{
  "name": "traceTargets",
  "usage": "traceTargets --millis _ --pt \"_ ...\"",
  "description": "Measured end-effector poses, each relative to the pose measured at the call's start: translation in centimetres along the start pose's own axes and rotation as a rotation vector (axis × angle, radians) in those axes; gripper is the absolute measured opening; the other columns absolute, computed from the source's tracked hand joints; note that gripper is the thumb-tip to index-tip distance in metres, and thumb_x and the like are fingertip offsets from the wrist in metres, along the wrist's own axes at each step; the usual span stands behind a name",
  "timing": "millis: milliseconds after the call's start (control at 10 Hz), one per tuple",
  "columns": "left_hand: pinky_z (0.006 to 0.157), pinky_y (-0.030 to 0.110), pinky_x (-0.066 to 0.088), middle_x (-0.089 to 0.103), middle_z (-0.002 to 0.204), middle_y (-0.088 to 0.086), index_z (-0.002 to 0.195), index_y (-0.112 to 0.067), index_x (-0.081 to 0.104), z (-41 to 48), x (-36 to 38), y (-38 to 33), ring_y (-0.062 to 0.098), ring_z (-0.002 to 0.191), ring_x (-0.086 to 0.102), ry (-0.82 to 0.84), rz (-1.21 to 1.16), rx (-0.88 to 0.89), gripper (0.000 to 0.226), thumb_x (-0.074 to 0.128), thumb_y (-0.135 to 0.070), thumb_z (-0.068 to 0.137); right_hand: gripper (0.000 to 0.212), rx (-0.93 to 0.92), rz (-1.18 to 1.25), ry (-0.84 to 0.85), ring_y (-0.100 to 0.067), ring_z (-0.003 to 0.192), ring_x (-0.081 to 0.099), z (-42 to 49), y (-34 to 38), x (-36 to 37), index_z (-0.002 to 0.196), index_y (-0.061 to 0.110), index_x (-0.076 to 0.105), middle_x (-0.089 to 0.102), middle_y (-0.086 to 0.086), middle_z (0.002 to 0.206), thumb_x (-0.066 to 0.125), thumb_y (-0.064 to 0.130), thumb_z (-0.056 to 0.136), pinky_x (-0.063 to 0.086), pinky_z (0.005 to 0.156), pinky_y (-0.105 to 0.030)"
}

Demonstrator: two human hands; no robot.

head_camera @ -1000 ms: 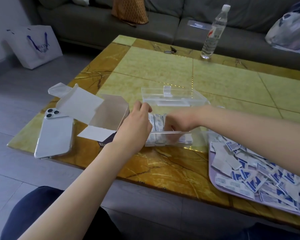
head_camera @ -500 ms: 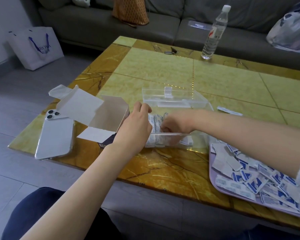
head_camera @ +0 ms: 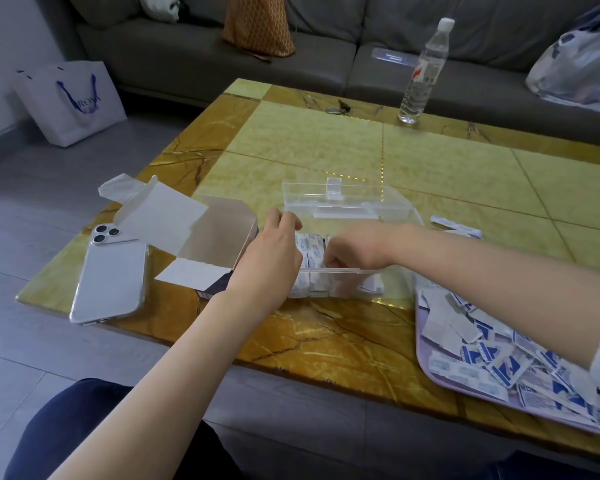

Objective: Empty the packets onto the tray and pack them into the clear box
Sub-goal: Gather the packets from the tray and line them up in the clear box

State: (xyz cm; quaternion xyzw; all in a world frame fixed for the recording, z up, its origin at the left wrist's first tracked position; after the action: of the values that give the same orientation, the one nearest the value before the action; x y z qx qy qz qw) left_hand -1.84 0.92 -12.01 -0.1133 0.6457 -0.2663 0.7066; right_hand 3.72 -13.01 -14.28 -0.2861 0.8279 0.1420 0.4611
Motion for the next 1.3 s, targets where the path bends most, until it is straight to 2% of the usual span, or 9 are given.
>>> traceTargets --millis 200,300,400,500,700,800,1100,1200,1300 --pt "0.077 0.025 0.033 0.041 0.128 0.013 0.125 -0.021 0.045 0.1 0.0 0.2 0.015 0.092 0.036 -0.004 -0.014 0.036 0.036 0.041 -0.003 0.094 0.011 0.178 0.385 -0.082 -0.015 0.067 0.064 -1.5 -2.5 -1.0 0.081 0.014 0.062 0.065 0.001 0.075 0.065 0.024 0.086 0.049 0.052 -0.019" --pt "0.077 0.025 0.034 0.041 0.129 0.013 0.124 -0.021 0.046 0.0 -0.1 0.0 0.016 0.092 0.035 0.008 0.039 0.054 0.036 0.041 -0.003 0.093 0.020 0.457 0.609 -0.062 -0.021 0.059 0.062 -2.4 -4.8 0.2 0.086 -0.002 0.059 0.062 -0.012 0.071 0.051 0.013 0.095 0.052 0.043 -0.019" --pt "0.088 0.023 0.036 0.030 0.139 0.004 0.109 -0.008 0.054 -0.3 0.0 -0.1 0.016 0.118 0.033 0.088 0.205 0.101 0.021 0.040 -0.003 0.094 0.020 0.599 0.674 0.003 -0.019 0.056 0.057 -3.0 -5.6 1.6 0.089 -0.006 0.054 0.057 -0.013 0.071 0.042 0.007 0.098 0.051 0.042 -0.021" --pt "0.093 0.025 0.033 0.026 0.142 0.002 0.083 -0.016 0.048 -0.4 -0.1 -0.1 0.018 0.130 0.023 0.096 0.251 0.126 0.019 0.038 -0.003 0.094 0.021 0.621 0.617 -0.014 -0.017 0.054 0.057 -3.3 -5.5 1.7 0.090 -0.005 0.057 0.060 -0.012 0.070 0.048 0.013 0.097 0.052 0.050 -0.024" --pt "0.094 0.025 0.030 0.024 0.144 0.004 0.103 -0.008 0.056 -0.4 -0.1 -0.3 0.018 0.132 0.020 0.088 0.364 0.179 0.023 0.037 -0.002 0.093 0.033 0.612 0.569 -0.019 -0.014 0.046 0.046 -3.0 -3.7 1.4 0.064 0.009 0.046 0.049 -0.004 0.062 0.061 0.023 0.091 0.038 0.041 -0.020" --pt "0.095 0.026 0.032 0.024 0.144 0.005 0.095 -0.012 0.058 -0.4 -0.2 -0.4 0.021 0.132 0.020 0.100 0.387 0.189 0.023 0.038 -0.002 0.093 0.034 0.628 0.569 -0.037 -0.015 0.046 0.044 -2.7 -3.4 1.5 0.062 0.009 0.046 0.048 -0.004 0.057 0.066 0.021 0.086 0.039 0.044 -0.021" --pt "0.093 0.024 0.031 0.023 0.145 0.006 0.109 -0.004 0.059 -0.3 0.1 -0.4 0.020 0.132 0.020 0.093 0.411 0.206 0.026 0.039 -0.001 0.093 0.033 0.699 0.451 -0.136 -0.013 0.051 0.049 -2.8 -4.1 2.0 0.057 0.012 0.051 0.050 -0.001 0.057 0.062 0.019 0.087 0.043 0.054 -0.021" --pt "0.092 0.023 0.033 0.023 0.145 0.006 0.111 -0.004 0.058 -0.3 0.1 -0.5 0.020 0.132 0.020 0.087 0.417 0.214 0.027 0.039 -0.002 0.093 0.025 0.704 0.546 -0.199 -0.014 0.047 0.056 -2.7 -4.6 2.3 0.067 0.005 0.061 0.062 -0.008 0.063 0.051 0.008 0.090 0.052 0.057 -0.025" --pt "0.090 0.022 0.034 0.024 0.144 0.006 0.106 -0.007 0.061 -0.3 0.1 -0.5 0.021 0.133 0.019 0.093 0.418 0.217 0.027 0.038 -0.001 0.093 0.021 0.699 0.613 -0.195 -0.023 0.065 0.067 -2.6 -4.5 2.1 0.085 -0.001 0.066 0.071 -0.015 0.083 0.047 0.003 0.091 0.056 0.070 -0.032"
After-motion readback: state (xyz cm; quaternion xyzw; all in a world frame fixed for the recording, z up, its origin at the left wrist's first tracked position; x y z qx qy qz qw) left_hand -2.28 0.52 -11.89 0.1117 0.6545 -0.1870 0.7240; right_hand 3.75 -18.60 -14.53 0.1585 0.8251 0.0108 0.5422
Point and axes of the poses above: each hand's wrist, its own z-axis towards the middle knuckle, its own x-axis out of the palm, y = z × x, the point moved 3 cm from there along z, towards the middle knuckle
